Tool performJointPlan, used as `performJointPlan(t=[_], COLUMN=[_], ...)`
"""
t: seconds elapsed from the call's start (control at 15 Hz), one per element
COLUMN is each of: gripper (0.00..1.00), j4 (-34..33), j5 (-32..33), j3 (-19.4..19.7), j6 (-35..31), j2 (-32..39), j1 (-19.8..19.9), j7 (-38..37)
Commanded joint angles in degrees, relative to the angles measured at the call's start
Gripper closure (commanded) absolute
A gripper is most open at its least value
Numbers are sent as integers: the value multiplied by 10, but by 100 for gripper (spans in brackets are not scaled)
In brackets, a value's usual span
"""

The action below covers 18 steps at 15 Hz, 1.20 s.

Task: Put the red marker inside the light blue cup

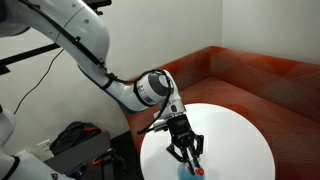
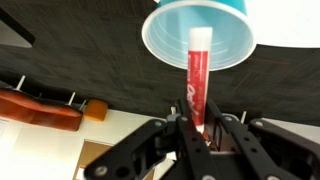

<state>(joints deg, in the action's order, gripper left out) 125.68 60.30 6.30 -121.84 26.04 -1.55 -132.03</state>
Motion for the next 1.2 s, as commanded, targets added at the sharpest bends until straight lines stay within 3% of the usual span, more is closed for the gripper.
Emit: performJointPlan(t=[0.0, 1.07, 1.13], gripper=[95, 95, 61], j4=[-32, -79, -77], j5=[-17, -64, -66], j3=[-10, -9, -9], j6=[22, 20, 20], j2=[27, 85, 84], j1=[3, -1, -1], j7=[8, 35, 34])
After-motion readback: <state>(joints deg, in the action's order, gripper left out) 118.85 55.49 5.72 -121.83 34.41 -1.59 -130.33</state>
